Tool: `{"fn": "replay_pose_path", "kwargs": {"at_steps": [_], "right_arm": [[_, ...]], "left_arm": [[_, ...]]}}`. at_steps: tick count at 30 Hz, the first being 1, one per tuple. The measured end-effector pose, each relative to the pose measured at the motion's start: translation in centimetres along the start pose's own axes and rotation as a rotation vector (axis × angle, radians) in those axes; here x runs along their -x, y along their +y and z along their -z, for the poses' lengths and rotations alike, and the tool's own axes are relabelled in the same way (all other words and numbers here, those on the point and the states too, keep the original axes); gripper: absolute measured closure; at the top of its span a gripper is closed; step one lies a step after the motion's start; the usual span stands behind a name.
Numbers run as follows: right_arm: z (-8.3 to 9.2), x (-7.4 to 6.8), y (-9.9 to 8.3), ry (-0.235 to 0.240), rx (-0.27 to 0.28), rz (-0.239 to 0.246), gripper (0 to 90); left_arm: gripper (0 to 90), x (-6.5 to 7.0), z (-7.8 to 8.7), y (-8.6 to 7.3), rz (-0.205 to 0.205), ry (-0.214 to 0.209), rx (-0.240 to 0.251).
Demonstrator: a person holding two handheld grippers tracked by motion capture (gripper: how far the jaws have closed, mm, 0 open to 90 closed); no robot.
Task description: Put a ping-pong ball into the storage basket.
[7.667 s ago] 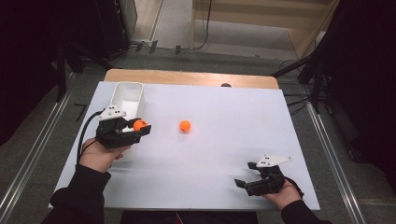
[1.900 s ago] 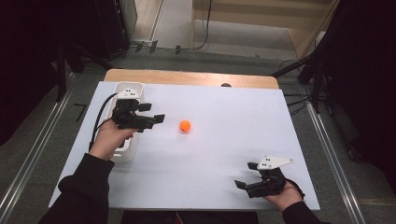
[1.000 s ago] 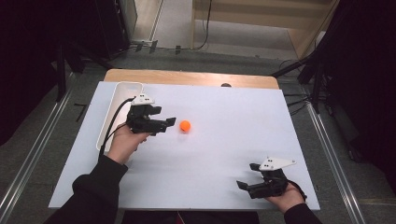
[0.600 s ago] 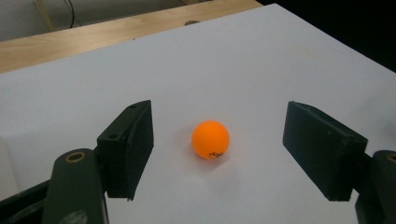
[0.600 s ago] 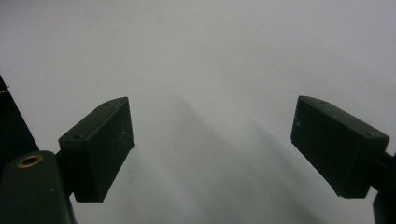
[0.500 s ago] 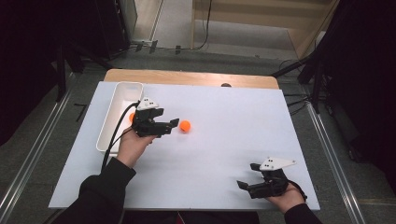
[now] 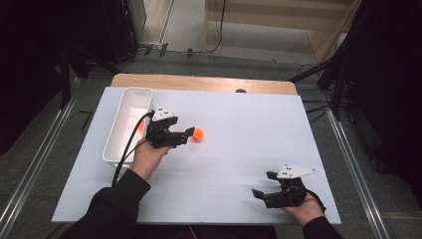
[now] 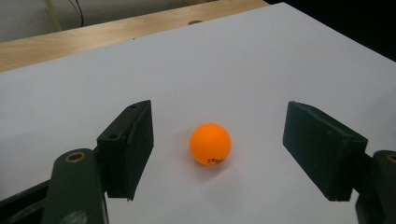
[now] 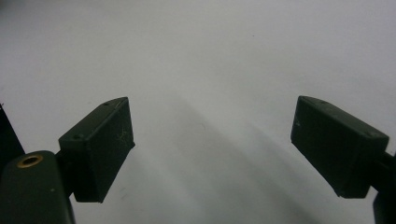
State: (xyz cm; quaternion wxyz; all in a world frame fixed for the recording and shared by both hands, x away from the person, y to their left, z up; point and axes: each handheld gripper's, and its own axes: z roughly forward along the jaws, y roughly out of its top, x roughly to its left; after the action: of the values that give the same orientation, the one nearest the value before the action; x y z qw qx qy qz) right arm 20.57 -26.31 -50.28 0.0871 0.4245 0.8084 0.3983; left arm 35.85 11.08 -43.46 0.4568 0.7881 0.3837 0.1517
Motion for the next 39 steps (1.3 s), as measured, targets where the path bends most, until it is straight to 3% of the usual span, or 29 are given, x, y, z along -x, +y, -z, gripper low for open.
{"fn": "replay_pose_path", "kwargs": {"at_steps": [13,39], "right_arm": [[-0.5,0.4,0.6,-0.005,0.012,-0.013,11.7],[-0.3,0.4,0.4,-0.008,0.005,0.004,11.7]], "left_arm": [[24.9,0.0,-1.2,-0.1,0.013,0.027,0.006],[25.0,0.4,-4.7,0.7,-0.014,0.064,0.001]]}}
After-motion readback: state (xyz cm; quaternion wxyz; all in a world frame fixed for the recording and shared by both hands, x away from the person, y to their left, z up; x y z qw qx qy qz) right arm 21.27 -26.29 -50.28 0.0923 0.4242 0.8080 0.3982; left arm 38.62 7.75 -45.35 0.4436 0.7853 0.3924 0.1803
